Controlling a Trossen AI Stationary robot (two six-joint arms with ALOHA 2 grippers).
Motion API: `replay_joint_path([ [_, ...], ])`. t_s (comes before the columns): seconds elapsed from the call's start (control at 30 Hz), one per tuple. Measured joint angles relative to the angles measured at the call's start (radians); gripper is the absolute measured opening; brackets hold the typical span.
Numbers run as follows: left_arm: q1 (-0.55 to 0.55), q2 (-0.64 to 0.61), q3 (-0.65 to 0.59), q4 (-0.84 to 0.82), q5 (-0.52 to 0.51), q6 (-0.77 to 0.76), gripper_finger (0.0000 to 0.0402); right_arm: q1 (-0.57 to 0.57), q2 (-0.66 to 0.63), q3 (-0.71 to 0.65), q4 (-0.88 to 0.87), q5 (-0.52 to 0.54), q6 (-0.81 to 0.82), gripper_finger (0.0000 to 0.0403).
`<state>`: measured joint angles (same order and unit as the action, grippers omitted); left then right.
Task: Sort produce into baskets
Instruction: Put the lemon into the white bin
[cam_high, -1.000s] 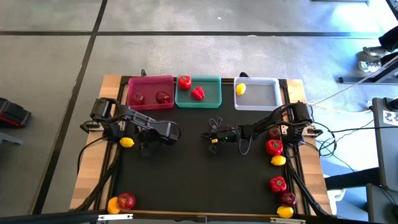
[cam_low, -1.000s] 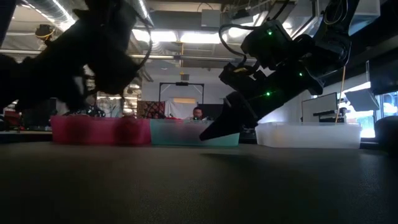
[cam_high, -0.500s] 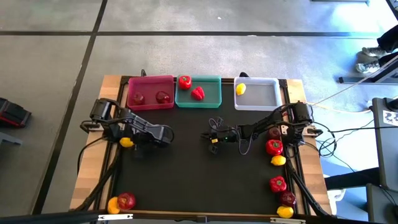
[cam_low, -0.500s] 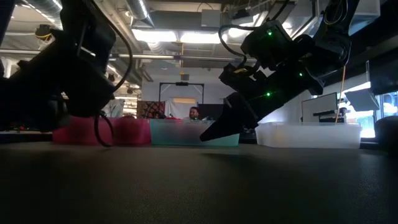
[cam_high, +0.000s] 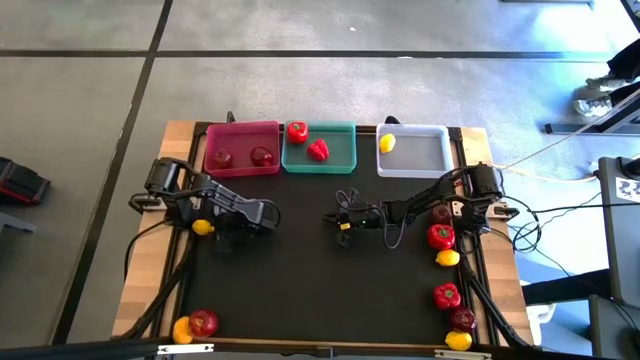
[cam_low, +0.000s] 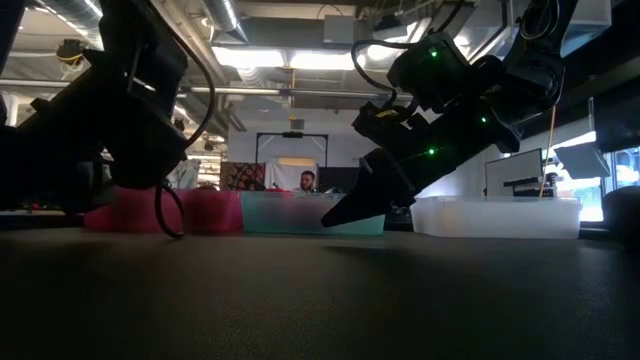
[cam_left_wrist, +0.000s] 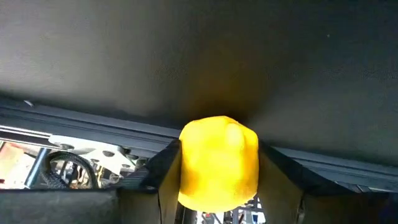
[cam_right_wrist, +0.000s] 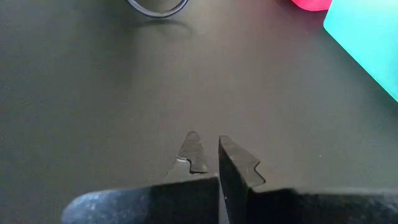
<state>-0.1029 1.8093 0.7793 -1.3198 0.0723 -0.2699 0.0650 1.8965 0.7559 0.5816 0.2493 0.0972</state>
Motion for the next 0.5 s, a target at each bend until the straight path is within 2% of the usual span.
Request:
replay_joint_path([
  [0.2,-0.001,-0.082,0.075,-0.048,-0.048,-0.017,0.0161,0.000,0.000,0.000,0.000,0.000,-0.015,0.0001],
  [0.33,-0.001,-0.166,0.158,-0.048,-0.079,-0.081,0.0169,0.001,-0.018,0.000,-0.003,-0.015,-0.023,0.0001],
  [0.5,-0.001,-0.285,0.228,0.073,-0.151,-0.182,0.0170,0.001,-0.063,0.000,-0.006,-0.040,-0.024,0.0001],
])
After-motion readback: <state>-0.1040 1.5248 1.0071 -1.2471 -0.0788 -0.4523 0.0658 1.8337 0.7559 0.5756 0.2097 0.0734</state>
